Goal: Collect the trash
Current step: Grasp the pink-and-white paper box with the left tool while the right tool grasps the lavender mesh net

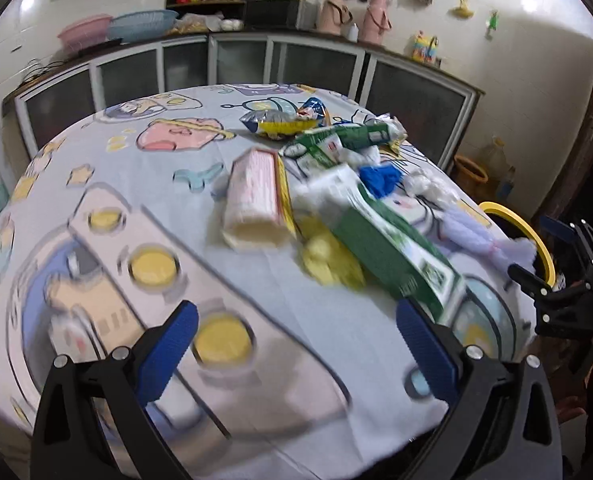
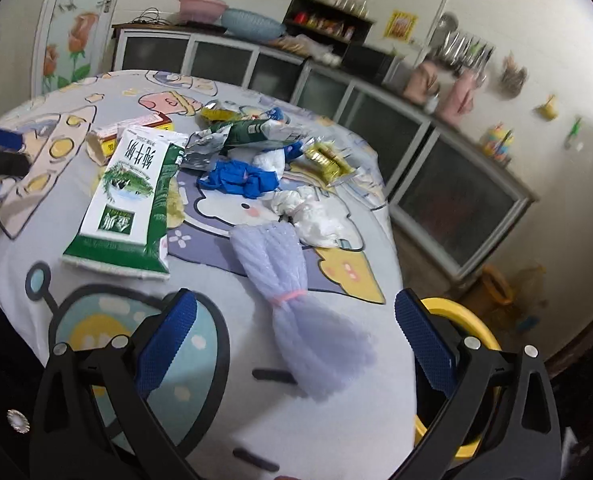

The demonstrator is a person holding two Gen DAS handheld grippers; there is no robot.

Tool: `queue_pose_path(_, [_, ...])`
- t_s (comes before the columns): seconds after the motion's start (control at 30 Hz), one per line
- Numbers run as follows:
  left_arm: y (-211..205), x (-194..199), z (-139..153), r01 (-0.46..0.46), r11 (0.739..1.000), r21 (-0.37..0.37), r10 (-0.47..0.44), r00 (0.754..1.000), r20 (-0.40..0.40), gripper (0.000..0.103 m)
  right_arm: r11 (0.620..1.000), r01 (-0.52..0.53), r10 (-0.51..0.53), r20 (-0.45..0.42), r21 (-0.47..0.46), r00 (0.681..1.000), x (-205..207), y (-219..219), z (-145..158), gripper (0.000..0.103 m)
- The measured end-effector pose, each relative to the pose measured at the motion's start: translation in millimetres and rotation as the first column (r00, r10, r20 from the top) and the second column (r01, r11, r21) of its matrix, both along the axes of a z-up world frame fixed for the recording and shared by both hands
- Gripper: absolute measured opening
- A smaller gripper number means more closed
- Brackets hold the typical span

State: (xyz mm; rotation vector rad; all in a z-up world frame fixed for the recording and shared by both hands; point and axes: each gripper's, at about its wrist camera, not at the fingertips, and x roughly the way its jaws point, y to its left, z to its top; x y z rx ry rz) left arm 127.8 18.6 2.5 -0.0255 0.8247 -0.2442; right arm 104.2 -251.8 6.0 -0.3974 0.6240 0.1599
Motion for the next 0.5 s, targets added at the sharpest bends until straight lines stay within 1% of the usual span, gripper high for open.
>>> queue_pose_path(0.07, [8, 26, 5, 0.003, 1.000, 0.010, -0.003, 0.999, -0.042, 0.096, 1.000, -0.003, 0.003, -0.055, -0.001, 0.998, 17, -6, -3, 0.095])
queue_pose_path(0.1, [12, 41, 6, 0.000, 1.000, 0.011, 0.001, 0.998, -0.066, 0.096, 1.000, 0.000, 0.001, -0.067, 0.011, 0.998, 22, -9, -2, 0.095])
queue_pose_path(0.13, [16, 53, 6, 0.015, 1.000, -0.002, -0.015, 0.997, -0.078, 0.096, 0.999, 0.010, -0.007, -0.097, 0.036, 0.995, 30, -13, -3, 0.095])
queue_pose_path(0.2, [18, 74, 4, 0.012, 1.000, 0.023, -0.009, 0.994, -0.106, 0.096, 0.998, 0.026, -0.017, -0.132, 0.061, 0.991, 38, -18, -2, 0.095])
queue_pose_path(0.27, [18, 96, 3, 0.008, 0.998, 0.056, -0.002, 0.993, -0.114, 0.096, 0.997, 0.037, -0.027, -0.150, 0.066, 0.988, 44, -20, -3, 0.095])
queue_pose_path(0.37, [13, 131, 3, 0.020, 0.998, 0.056, -0.011, 0.986, -0.164, 0.096, 0.997, 0.031, -0.018, -0.185, 0.069, 0.983, 56, -17, -7, 0.095])
queue_pose_path(0.43, [9, 153, 2, 0.014, 0.998, 0.059, -0.003, 0.983, -0.182, 0.096, 0.997, 0.021, -0.004, -0.204, 0.080, 0.979, 60, -14, -7, 0.095])
queue_pose_path(0.5, [4, 177, -4, 0.017, 0.998, 0.066, -0.002, 0.975, -0.223, 0.096, 0.996, 0.008, 0.012, -0.221, 0.087, 0.975, 66, -12, -5, 0.095])
